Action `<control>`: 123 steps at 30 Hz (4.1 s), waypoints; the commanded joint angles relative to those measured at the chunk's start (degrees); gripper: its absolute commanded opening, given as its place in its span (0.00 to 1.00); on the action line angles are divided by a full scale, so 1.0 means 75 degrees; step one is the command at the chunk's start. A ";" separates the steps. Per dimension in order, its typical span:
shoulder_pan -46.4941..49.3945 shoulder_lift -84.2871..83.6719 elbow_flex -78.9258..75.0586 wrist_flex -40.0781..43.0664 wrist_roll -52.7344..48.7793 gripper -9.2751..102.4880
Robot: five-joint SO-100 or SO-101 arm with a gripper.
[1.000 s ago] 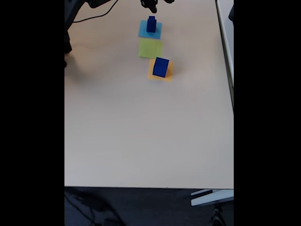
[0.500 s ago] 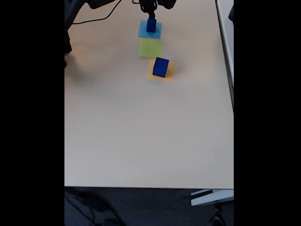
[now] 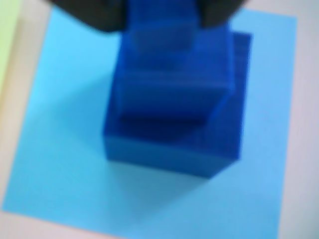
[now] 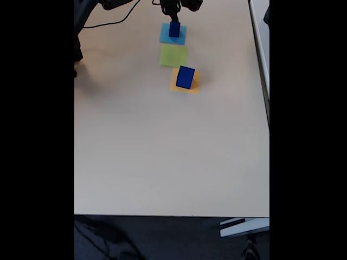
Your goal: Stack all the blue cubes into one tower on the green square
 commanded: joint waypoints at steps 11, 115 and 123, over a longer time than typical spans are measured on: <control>-0.0047 0.0422 -0.0047 -0.0047 0.0047 0.08; 0.3387 -0.0527 -0.2613 0.0855 -0.1840 0.48; 0.3480 -0.1090 -0.2613 0.0867 -0.1770 0.48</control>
